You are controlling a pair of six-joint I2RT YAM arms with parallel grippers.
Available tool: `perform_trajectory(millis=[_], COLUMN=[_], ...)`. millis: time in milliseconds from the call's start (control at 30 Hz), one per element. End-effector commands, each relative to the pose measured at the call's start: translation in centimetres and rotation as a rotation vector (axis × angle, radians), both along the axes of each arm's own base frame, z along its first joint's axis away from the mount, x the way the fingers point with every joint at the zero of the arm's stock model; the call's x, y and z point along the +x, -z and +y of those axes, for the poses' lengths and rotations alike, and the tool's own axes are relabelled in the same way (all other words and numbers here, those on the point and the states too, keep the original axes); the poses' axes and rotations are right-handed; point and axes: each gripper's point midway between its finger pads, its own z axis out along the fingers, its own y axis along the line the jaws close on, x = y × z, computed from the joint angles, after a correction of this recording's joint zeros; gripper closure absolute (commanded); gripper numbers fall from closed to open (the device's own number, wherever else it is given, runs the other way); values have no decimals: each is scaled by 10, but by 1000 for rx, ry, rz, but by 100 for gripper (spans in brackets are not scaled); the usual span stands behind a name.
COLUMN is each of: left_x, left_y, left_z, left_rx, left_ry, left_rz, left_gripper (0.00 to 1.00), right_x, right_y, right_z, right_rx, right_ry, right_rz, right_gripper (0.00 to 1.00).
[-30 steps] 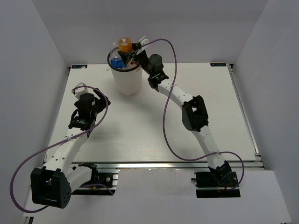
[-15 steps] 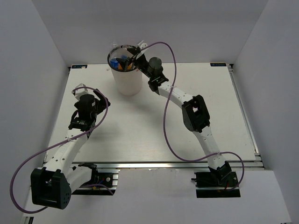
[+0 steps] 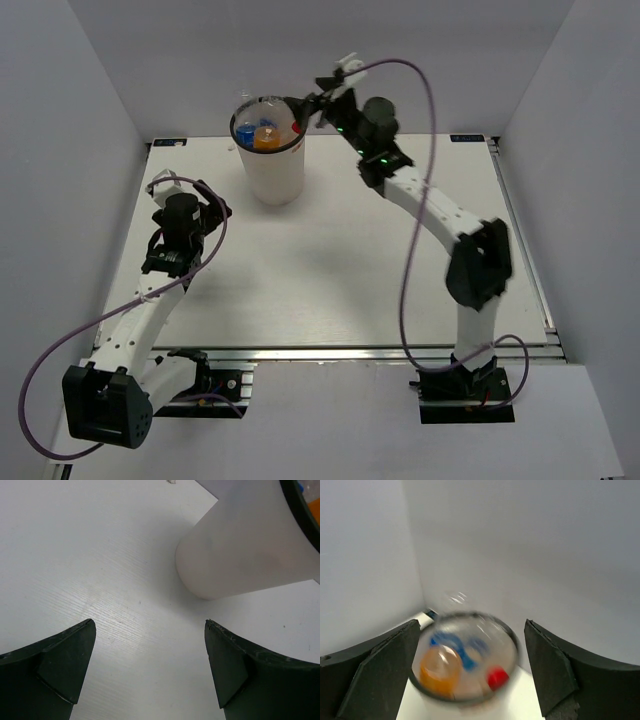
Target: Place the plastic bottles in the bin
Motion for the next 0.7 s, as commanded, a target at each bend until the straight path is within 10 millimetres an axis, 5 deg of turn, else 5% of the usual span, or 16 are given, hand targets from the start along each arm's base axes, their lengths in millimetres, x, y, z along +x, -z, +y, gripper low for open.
perform_trajectory(millis=[0, 133, 167, 333, 500, 667], left_x=[3, 6, 6, 6, 7, 5], left_y=[-30, -31, -31, -29, -30, -31], left_z=[3, 7, 8, 5, -1, 2], left_rx=[-15, -19, -13, -19, -32, -30], left_ry=[-23, -60, -65, -46, -15, -29], left_rz=[-74, -60, -49, -53, -62, -65], left_gripper=[2, 2, 2, 2, 2, 2], right_x=[-9, -40, -59, -105, -113, -110], right_y=[-5, 95, 138, 219, 237, 232], right_z=[-105, -185, -209, -254, -257, -258], right_rx=[-9, -39, -62, -96, -120, -82], right_ry=[265, 438, 495, 645, 653, 659], right_rz=[136, 386, 458, 668, 712, 680], right_gripper=[11, 11, 11, 11, 11, 10])
